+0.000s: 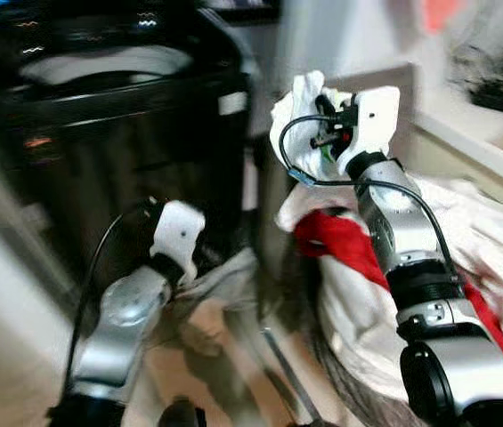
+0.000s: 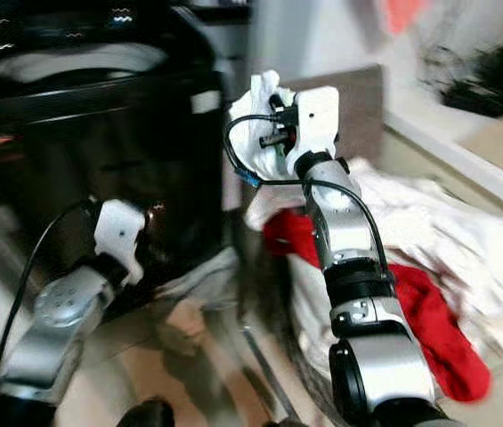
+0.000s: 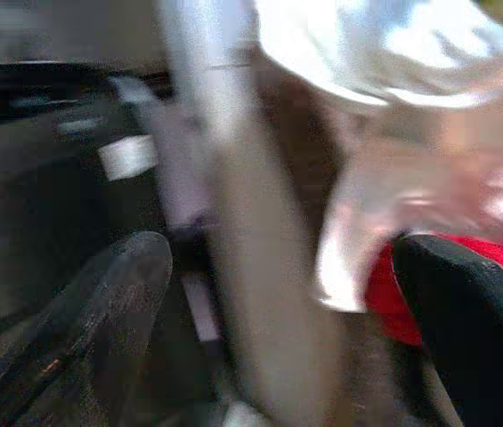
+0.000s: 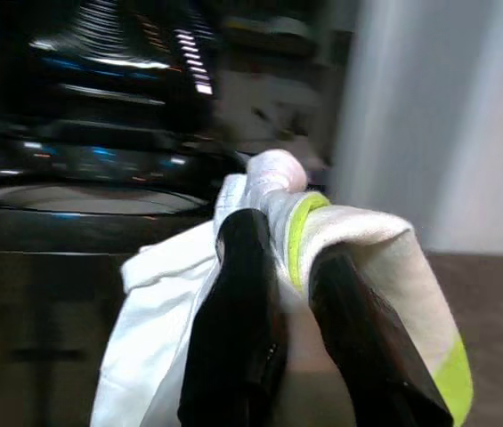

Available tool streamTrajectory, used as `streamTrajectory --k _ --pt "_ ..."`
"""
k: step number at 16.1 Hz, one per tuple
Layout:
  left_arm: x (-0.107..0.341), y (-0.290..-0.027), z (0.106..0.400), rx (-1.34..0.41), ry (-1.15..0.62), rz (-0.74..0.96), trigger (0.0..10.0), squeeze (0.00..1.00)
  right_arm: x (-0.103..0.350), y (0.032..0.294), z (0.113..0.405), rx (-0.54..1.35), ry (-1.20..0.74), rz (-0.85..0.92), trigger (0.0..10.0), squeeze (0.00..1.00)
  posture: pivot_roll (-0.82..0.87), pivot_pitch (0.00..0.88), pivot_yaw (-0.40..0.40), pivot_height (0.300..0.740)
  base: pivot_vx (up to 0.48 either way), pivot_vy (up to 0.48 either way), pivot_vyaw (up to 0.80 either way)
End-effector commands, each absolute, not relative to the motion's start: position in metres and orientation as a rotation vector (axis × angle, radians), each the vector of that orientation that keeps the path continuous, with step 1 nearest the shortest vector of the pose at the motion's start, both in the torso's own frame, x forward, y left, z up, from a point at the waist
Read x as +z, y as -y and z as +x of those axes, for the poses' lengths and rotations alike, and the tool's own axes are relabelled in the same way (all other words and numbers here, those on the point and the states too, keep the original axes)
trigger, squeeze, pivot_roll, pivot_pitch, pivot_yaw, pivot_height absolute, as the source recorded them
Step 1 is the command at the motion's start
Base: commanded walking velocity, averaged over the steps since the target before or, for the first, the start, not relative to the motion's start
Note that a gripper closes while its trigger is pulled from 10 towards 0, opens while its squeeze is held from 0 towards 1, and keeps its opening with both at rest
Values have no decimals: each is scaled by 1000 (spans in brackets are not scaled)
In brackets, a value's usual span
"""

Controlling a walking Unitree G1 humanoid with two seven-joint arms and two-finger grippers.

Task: Clothes washing

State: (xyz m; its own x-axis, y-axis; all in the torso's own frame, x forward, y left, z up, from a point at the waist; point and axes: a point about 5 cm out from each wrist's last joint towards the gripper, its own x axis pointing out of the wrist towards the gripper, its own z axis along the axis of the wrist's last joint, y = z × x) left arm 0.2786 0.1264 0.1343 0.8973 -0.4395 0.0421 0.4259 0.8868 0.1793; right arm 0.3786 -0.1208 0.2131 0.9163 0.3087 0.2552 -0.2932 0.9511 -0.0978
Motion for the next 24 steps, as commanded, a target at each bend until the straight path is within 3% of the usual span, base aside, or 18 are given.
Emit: streamTrajectory --k 1,5,9,12,14,15,17,20,22,24 --pt "137 -125 282 -398 84 164 10000 0 225 121 381 319 306 -59 0 0 -38 0 -43 732 0 0 712" --pt "136 -115 282 -346 85 181 10000 0 218 117 380 329 285 -60 0 0 -26 0 -48 732 0 0 706" --pt "135 -119 286 -243 63 196 10000 0 199 111 378 338 231 -62 0 0 -14 0 -49 732 0 -358 664" --pt "134 -122 289 -213 49 186 10000 0 208 104 380 363 270 -86 0 0 -14 0 -46 732 0 0 638" --pt "135 -120 291 -221 54 188 10000 0 220 107 395 336 247 -189 0 0 -14 0 -45 732 0 0 300" --pt "135 -121 291 -220 54 189 10000 0 219 109 397 324 233 -194 10000 0 -14 0 -45 732 0 0 0" --pt "135 -125 292 -198 47 186 10000 0 224 107 399 321 269 -243 10000 0 -11 0 -42 732 0 0 0" --pt "134 -123 293 -214 49 187 10000 0 266 89 406 340 384 -283 10000 0 -16 0 -33 732 0 0 0" --pt "136 -121 297 -223 59 182 10000 0 301 95 415 247 438 -409 10000 0 -15 0 -33 732 0 0 0" --pt "137 -120 297 -226 63 182 10000 0 304 104 419 197 418 -412 10000 0 -9 0 -41 732 0 0 0"
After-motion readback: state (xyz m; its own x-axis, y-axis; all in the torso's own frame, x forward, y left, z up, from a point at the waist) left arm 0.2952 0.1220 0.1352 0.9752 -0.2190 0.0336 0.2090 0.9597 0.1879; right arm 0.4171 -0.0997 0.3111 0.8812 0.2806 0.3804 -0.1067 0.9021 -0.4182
